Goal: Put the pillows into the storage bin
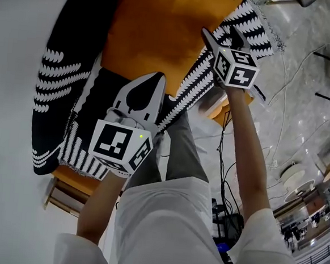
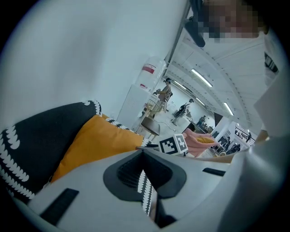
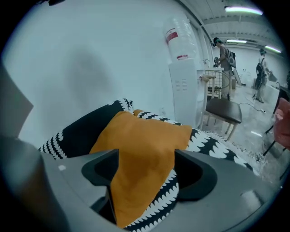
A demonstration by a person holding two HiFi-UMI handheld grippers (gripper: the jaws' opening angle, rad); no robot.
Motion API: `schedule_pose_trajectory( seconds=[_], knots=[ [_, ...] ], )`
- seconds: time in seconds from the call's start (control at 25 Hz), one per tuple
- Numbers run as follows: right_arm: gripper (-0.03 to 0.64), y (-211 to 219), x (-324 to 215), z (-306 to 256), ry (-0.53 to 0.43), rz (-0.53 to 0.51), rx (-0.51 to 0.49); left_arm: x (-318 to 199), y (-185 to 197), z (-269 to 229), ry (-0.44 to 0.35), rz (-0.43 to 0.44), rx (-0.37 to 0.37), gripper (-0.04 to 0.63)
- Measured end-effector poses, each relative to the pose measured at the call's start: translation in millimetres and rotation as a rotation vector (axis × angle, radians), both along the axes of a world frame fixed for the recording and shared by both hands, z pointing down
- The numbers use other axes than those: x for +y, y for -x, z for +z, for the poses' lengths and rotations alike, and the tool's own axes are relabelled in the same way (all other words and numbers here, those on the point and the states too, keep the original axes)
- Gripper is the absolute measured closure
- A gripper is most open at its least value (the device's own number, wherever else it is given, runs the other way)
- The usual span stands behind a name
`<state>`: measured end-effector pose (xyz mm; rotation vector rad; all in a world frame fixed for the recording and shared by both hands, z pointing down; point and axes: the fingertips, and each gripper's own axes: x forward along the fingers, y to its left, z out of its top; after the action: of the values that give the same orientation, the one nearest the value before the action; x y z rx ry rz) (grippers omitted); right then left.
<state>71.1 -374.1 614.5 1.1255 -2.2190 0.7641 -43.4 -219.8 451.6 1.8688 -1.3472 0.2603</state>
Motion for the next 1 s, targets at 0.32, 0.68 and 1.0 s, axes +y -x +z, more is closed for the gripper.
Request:
schedule_pose_trajectory(
  seconds=[0.32,0.68,1.0],
  knots=[
    [0.168,18,-42,47,0.073,0.002,0.025,-15,1,8,0.007,0.021,0.009,0.586],
    [0.543,42,-32,61,0.113,-0.086,0.098,-5,4,13,0.011,0.003,0.019,0.586],
    [0.568,44,-13,33,0.106,-0.07,-0.01,11,12,3,-0.003,-0.002,0.014,0.586]
  ],
)
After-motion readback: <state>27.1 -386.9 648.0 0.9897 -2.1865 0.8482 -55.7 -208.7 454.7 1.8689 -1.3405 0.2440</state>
